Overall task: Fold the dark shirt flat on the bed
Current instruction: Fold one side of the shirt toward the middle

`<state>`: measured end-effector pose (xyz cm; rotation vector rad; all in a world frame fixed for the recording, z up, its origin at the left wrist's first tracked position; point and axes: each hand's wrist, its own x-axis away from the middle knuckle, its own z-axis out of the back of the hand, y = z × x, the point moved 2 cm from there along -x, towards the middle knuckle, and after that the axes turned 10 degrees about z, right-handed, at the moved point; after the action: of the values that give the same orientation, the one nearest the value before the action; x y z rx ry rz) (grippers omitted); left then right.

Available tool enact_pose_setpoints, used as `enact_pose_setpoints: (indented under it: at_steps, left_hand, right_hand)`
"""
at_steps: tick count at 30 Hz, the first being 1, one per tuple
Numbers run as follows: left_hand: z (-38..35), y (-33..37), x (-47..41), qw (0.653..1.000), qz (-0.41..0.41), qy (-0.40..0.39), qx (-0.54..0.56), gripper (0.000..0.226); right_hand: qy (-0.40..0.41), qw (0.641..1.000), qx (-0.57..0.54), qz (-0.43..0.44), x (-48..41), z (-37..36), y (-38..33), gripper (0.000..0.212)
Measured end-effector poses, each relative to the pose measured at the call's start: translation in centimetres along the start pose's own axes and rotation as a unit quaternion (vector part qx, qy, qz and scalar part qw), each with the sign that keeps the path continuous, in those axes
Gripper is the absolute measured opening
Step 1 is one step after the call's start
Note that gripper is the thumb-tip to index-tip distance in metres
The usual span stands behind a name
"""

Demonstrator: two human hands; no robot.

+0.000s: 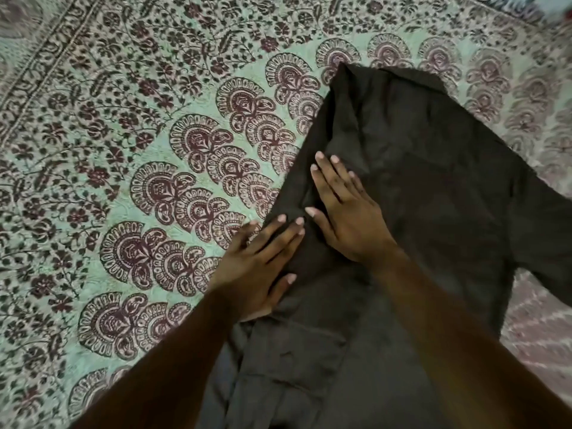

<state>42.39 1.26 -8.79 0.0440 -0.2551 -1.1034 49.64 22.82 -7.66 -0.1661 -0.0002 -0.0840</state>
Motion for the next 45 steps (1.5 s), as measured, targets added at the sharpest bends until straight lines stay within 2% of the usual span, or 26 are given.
enact_pose_setpoints:
  at_steps: [1, 10, 13, 16, 17, 20, 22, 27, 31, 35, 38, 42, 45]
  left_hand:
    - [0.0, -0.1, 0.0, 1.000, -0.001, -0.003, 0.000, 0.074]
    - [-0.2, -0.3, -0.2, 1.000, -0.007, -0.014, 0.001, 0.079]
    - [-0.1, -0.3, -0.2, 1.000, -0.005, -0.013, 0.006, 0.079]
    - [0.0, -0.3, -0.2, 1.000, -0.002, -0.019, 0.010, 0.081]
    - [0.1, -0.3, -0.3, 1.000, -0.001, -0.018, 0.009, 0.081]
    - [0.1, -0.3, -0.3, 1.000, -0.003, -0.013, 0.005, 0.080]
    - [0.1, -0.3, -0.3, 1.000, -0.004, -0.007, 0.005, 0.079]
    - [-0.1, -0.2, -0.3, 1.000, -0.004, -0.003, 0.001, 0.080]
    - [0.0, -0.3, -0.3, 1.000, -0.005, -0.007, -0.014, 0.079]
    - [-0.1, -0.2, -0.3, 1.000, -0.001, -0.006, -0.020, 0.077]
    - [0.0, 0.0, -0.2, 1.000, -0.002, 0.002, -0.018, 0.077]
    - [0.1, 0.0, 0.0, 1.000, -0.005, 0.014, -0.026, 0.074]
    - [0.3, -0.2, 0.0, 0.999, -0.003, 0.029, -0.028, 0.072]
  right_hand:
    - [-0.014, 1.000, 0.010, 0.003, -0.9, -0.5, 0.7, 0.070]
    - [-0.048, 0.986, 0.061, -0.148, -10.9, 1.1, 10.6, 0.086]
    - [-0.011, 0.980, 0.049, -0.191, -11.7, 2.3, 10.3, 0.083]
    - [0.072, 0.982, 0.052, -0.164, -9.4, 2.6, 6.0, 0.074]
    - [0.077, 0.986, 0.043, -0.138, -8.0, 2.0, 4.3, 0.072]
    - [0.011, 0.996, 0.025, -0.087, -4.6, -0.4, 1.8, 0.075]
    - [-0.010, 0.994, 0.030, -0.104, -4.5, -1.2, 3.7, 0.077]
    - [-0.004, 0.986, 0.036, -0.163, -8.1, 0.2, 8.4, 0.070]
    - [0.052, 0.985, 0.027, -0.159, -5.0, 0.9, 3.7, 0.079]
    - [-0.021, 0.993, -0.007, -0.115, 3.8, -0.9, -1.9, 0.079]
    - [-0.039, 0.981, 0.031, -0.187, 8.6, -1.6, -0.7, 0.078]
    - [-0.023, 0.952, 0.005, -0.304, 9.8, -0.8, 1.2, 0.075]
    - [-0.026, 0.975, 0.023, -0.222, 9.9, -0.8, -1.8, 0.078]
